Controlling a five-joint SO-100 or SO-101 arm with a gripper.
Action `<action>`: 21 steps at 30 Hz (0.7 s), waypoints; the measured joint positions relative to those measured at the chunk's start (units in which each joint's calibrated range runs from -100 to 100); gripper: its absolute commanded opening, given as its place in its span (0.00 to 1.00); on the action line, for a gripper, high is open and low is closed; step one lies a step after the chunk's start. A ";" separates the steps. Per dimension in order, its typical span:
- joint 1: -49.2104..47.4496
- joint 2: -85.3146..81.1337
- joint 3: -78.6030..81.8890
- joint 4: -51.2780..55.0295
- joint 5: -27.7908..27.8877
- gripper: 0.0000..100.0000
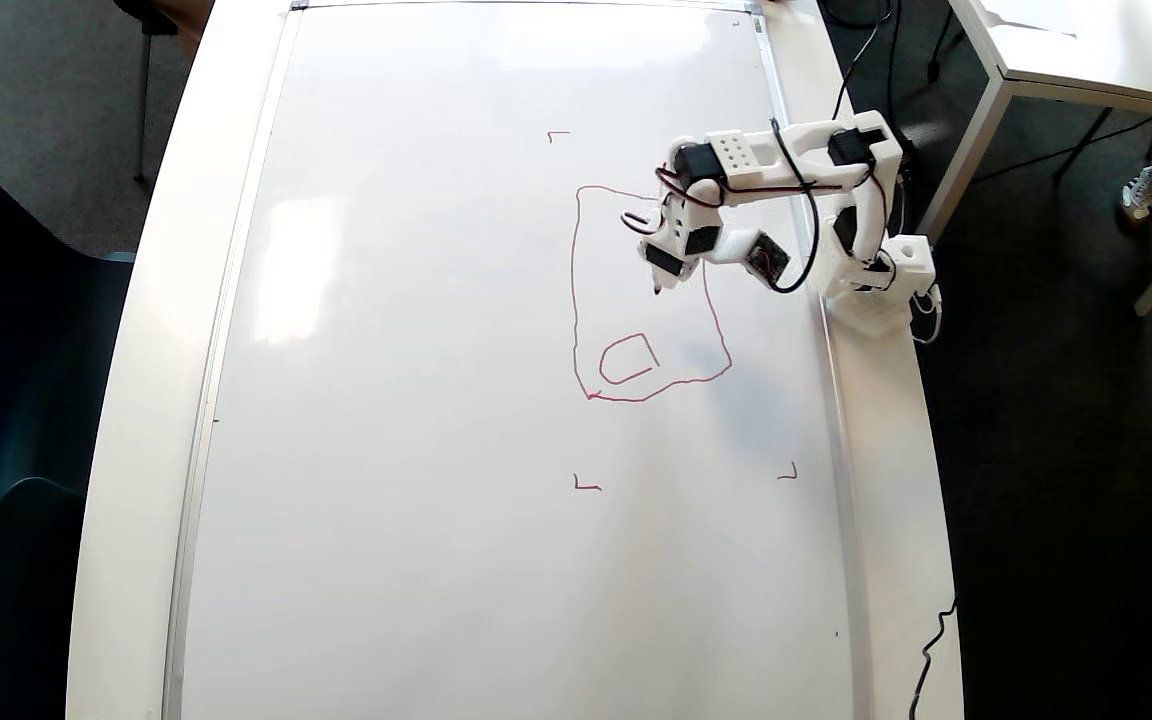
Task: Draw on a whiteboard a robot head using a pen attached to the gripper
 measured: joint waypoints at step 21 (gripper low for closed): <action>13.95 2.20 5.66 -3.29 5.76 0.01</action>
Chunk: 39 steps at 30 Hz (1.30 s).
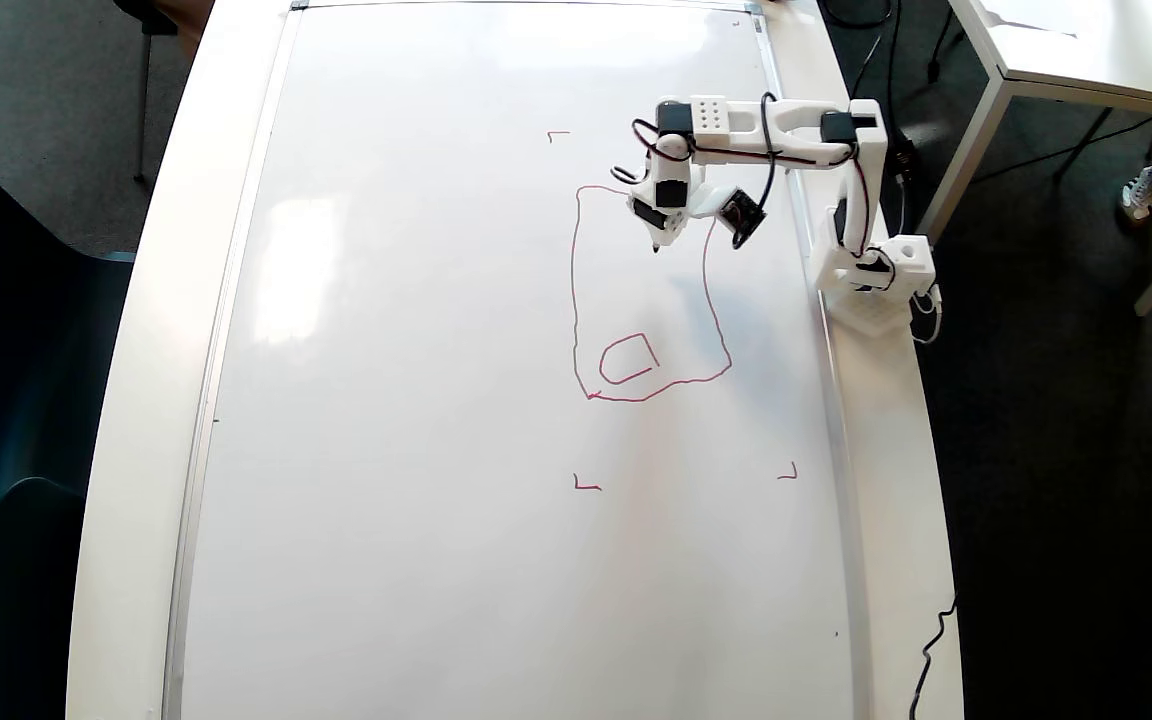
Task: Draw on a whiteboard a robot head using a pen attached to the gripper
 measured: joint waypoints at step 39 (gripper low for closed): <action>-1.13 9.15 -2.19 -7.85 0.00 0.01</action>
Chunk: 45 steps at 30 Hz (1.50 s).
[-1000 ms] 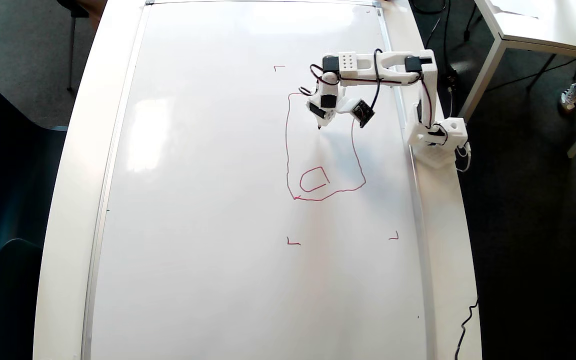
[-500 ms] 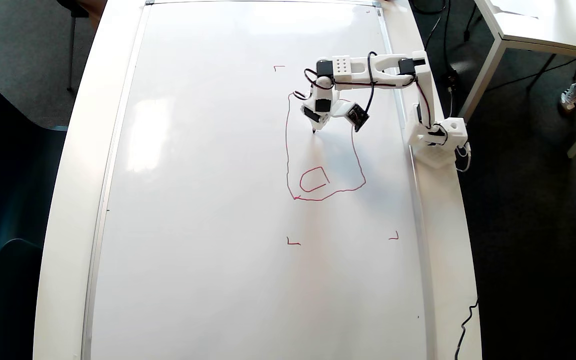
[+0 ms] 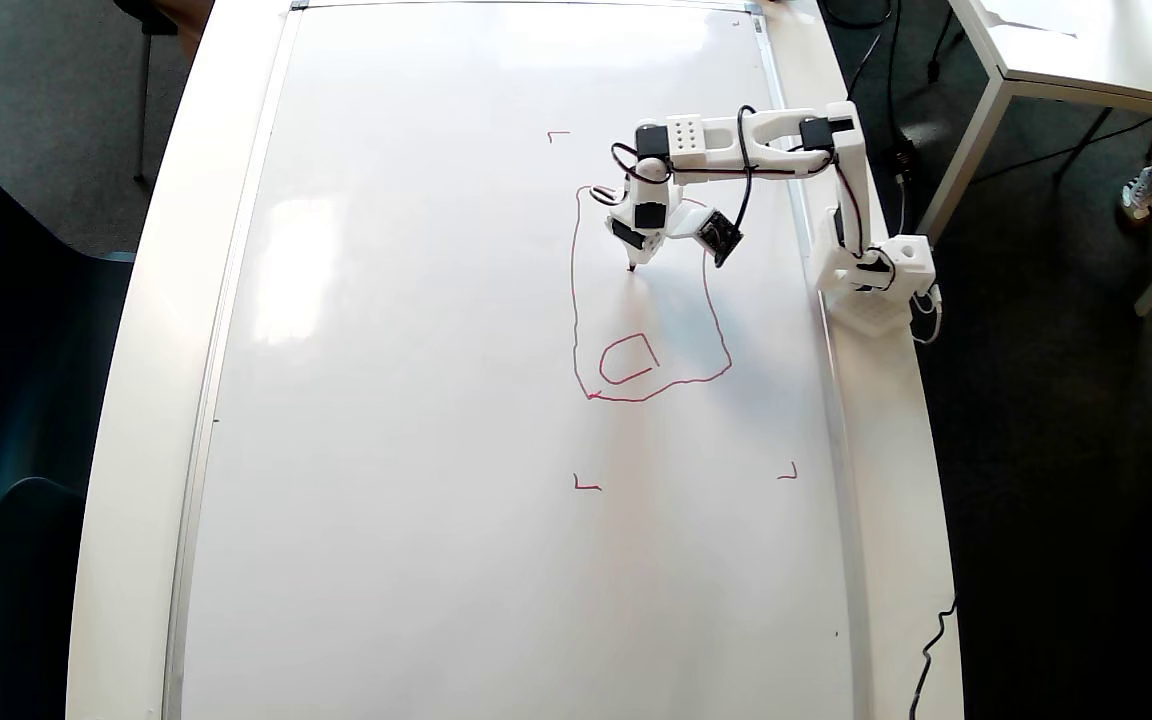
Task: Draw on a whiteboard a robot head using a pen attached to the gripper
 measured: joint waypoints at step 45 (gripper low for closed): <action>9.65 5.25 -8.41 -3.13 3.80 0.01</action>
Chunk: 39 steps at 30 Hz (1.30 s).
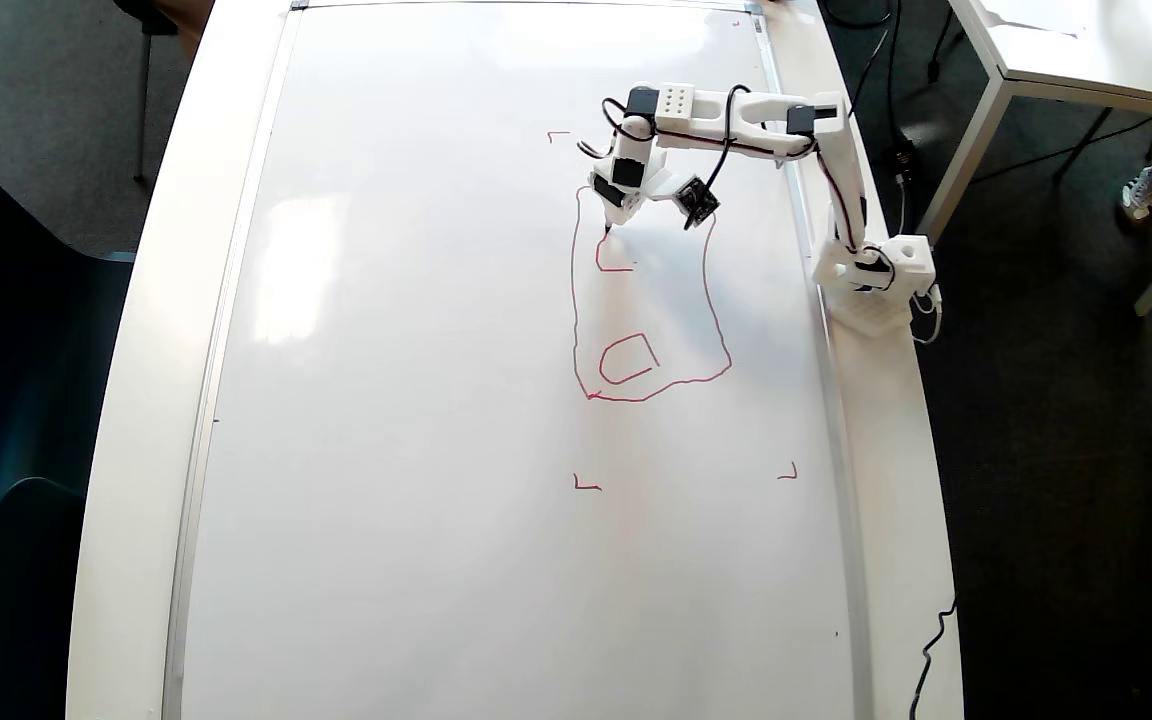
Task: Draw on a whiteboard a robot head using a pen attached to the gripper
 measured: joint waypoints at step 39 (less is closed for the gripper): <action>-11.24 -5.34 7.13 4.65 -3.59 0.01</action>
